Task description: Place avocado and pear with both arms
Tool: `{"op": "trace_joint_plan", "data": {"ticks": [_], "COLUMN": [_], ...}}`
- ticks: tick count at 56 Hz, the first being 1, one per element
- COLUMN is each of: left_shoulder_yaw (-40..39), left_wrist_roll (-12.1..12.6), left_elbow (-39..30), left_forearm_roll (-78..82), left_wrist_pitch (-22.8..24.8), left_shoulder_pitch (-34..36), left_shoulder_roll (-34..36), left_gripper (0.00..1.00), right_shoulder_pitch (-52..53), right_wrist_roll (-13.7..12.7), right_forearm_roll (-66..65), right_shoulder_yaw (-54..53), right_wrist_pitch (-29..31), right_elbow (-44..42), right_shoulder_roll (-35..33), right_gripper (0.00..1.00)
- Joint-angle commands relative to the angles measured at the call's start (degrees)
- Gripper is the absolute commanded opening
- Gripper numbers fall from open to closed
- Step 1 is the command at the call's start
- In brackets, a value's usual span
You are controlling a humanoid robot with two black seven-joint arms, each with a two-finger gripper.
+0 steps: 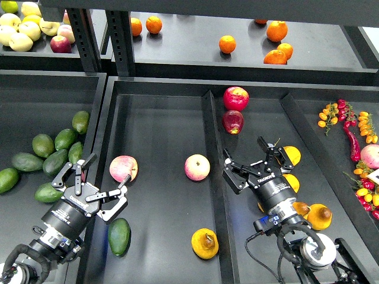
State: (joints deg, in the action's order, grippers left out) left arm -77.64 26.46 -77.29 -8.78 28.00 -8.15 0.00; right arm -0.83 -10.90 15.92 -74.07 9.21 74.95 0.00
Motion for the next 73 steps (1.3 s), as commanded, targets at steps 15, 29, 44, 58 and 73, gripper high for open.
{"op": "trace_joint_plan", "data": {"ticks": [15, 29, 44, 58, 73], "left_shoulder_yaw": [1.78, 5.56, 17.86, 35.87, 57.67], "left_wrist_roll": [1.54, 1.54, 1.54, 1.54, 1.54], "left_elbow": [-0.75, -1.19, -1.98, -1.98, -1.98], "left_forearm_roll": [13.52, 17.75, 19.59, 20.82, 27.32], "left_wrist_pitch": [0.00, 0.00, 0.00, 0.00, 0.00], "left_shoulder_pitch": [1.46, 8.49, 21.41, 39.42, 60.87], "left_shoulder_roll": [0.00, 8.34, 29.96, 43.33, 43.77], "left_gripper": [1.00, 1.00, 1.00, 1.00, 1.00], "right_shoulder_pitch": [1.35, 4.95, 11.28, 13.13, 15.85], "right_wrist_roll": [0.00, -0.18, -0.18, -0.18, -0.09], "right_forearm_roll": [0.34, 0.52, 0.43, 0.34, 0.08], "right_shoulder_yaw": [-1.96, -2.92, -7.85, -8.29, -9.60], "right_wrist_pitch": [-3.67, -8.76, -15.71, -15.89, -15.89], "right_elbow": [0.20, -0.24, -1.56, -2.53, -5.51], "right_shoulder_roll": [0.00, 0.00, 0.00, 0.00, 0.00], "right_gripper": [1.00, 1.00, 1.00, 1.00, 1.00]}}
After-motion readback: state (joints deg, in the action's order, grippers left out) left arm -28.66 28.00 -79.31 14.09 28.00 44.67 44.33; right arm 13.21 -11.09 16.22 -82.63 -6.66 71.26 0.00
